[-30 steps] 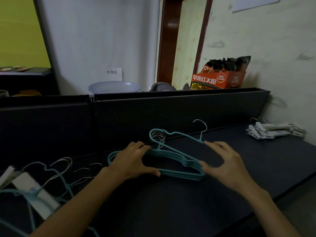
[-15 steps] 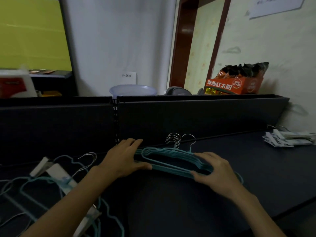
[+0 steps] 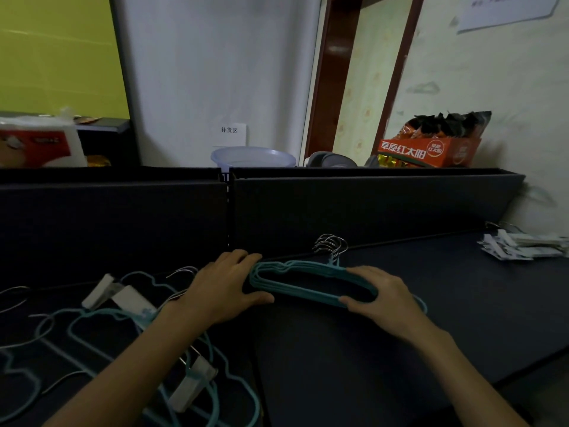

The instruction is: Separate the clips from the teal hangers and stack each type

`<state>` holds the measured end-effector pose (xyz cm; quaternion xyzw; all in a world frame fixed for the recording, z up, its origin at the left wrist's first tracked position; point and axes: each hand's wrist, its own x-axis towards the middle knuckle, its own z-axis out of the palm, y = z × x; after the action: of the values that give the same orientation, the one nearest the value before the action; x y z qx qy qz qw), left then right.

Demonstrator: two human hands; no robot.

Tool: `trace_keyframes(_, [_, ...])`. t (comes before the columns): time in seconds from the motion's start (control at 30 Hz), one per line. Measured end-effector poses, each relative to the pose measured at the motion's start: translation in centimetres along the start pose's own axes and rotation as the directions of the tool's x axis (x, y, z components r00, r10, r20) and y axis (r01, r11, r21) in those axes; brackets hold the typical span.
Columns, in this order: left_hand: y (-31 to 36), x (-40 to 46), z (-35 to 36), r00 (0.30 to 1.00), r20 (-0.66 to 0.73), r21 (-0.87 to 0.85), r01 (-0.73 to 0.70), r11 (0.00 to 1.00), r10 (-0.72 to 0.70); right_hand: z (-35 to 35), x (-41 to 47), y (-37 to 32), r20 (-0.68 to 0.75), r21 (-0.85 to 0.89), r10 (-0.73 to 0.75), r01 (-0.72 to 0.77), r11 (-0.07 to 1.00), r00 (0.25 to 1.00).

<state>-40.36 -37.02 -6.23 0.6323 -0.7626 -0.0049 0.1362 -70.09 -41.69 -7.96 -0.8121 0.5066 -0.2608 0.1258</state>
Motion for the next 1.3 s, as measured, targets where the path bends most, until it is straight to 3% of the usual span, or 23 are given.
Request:
trace_keyframes(0.37, [1.2,-0.7,0.0,0.999,0.018,0.006,0.049,0.999,-0.049,0.2,0.0,-0.1,0.025,0.034,-0.020,0.019,0.999,0.999])
trace_keyframes(0.63, [5.4,-0.8,0.1,0.987,-0.022,0.023,0.161,0.987,-0.161,-0.3,0.3,0.5,0.049,-0.105,-0.137,0.141,0.984,0.989])
trace_keyframes(0.87, [9.3,-2.7,0.6,0.956,-0.145,0.110,0.272,0.956,-0.255,-2.3,-0.8,1.2,-0.023,-0.170,-0.294,0.286,0.943,0.956])
trace_keyframes(0.97, [10.8,-4.6,0.6,0.924,-0.209,0.150,0.355,0.923,-0.321,-3.3,-1.2,1.0,-0.031,-0.203,-0.350,0.337,0.919,0.936])
trace_keyframes(1.1, [12.2,-8.9,0.9,0.852,-0.332,0.174,0.478,0.861,-0.405,-2.5,-2.6,-1.3,-0.010,-0.116,-0.427,0.423,0.899,0.904])
trace_keyframes(1.3, [13.8,-18.5,1.6,0.688,-0.454,0.149,0.685,0.713,-0.566,1.8,-7.0,-7.5,0.073,0.026,-0.546,0.546,0.837,0.834])
